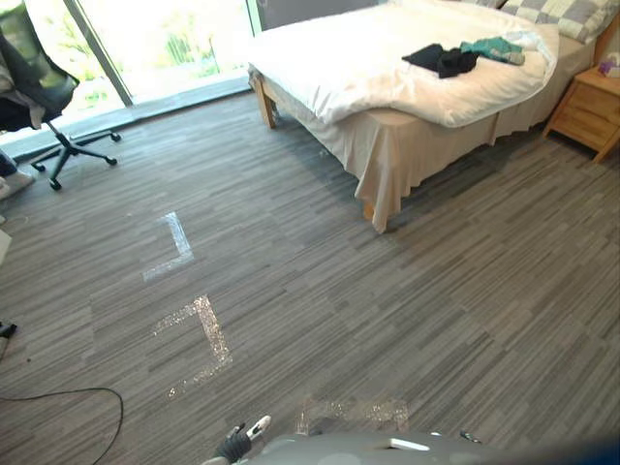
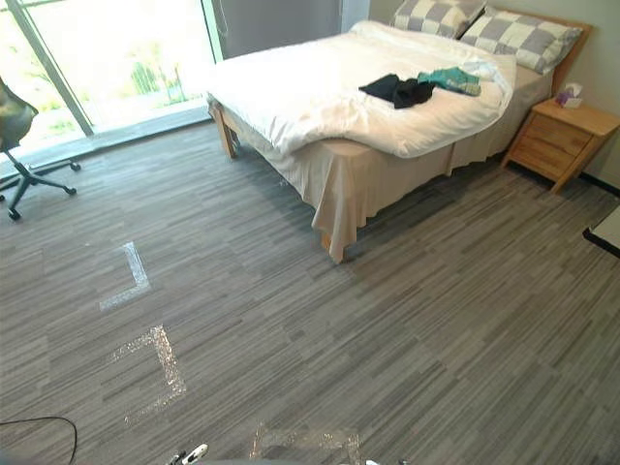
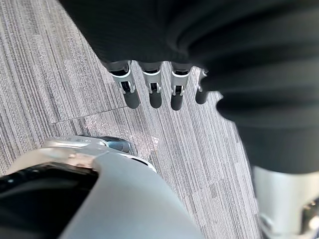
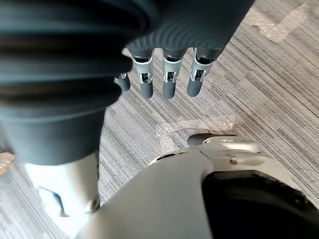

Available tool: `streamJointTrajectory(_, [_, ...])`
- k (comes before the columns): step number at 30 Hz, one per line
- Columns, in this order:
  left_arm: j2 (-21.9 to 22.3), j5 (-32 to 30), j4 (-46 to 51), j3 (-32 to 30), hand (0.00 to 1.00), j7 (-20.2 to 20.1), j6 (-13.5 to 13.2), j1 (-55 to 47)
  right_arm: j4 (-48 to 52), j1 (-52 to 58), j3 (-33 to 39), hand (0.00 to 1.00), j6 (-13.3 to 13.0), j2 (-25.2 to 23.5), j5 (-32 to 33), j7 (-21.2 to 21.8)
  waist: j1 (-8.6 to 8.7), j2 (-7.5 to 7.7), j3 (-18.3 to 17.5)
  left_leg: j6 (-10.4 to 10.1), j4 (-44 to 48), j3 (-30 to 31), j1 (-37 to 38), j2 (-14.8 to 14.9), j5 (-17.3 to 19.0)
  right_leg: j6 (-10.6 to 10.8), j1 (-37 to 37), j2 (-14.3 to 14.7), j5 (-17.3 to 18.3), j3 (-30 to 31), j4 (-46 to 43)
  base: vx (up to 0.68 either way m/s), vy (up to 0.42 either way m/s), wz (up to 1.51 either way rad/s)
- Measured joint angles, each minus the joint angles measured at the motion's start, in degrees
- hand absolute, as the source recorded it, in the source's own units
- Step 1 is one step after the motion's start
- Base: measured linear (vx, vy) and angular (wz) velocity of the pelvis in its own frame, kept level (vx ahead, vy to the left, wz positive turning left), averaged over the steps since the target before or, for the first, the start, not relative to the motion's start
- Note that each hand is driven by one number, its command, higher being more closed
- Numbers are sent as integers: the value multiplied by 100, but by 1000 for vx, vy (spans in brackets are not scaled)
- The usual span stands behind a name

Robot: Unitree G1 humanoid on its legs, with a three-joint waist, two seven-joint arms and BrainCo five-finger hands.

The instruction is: Tidy the bed and pick cloth on bed and put in laundry

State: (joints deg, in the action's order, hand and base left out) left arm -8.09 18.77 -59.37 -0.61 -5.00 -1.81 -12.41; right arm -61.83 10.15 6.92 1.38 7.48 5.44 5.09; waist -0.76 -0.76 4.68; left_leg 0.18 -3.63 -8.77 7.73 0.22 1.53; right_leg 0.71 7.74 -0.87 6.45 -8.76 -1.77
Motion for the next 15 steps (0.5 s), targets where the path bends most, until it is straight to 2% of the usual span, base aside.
streamJointTrajectory(6, [-13,-44,-56,13,0,35,-10,140,-49,-125,32,0,41,-9,-7,53,15,43,54,-82,-187,-29,137,-16,-34,48,114,2,-27,-90,129,41,-12,1])
streamJointTrajectory(10, [-13,-165,-57,21,0,46,-2,165,-61,-145,88,0,37,-26,-18,40,22,30,88,-268,-189,-189,207,-9,-37,148,139,0,-74,-61,172,-5,-21,-8])
streamJointTrajectory(15, [-7,-484,-55,24,0,203,143,217,-48,-163,97,0,-44,-27,-12,-14,51,3,189,-282,-193,-339,327,1,-27,177,252,18,-96,30,299,-40,-24,-16])
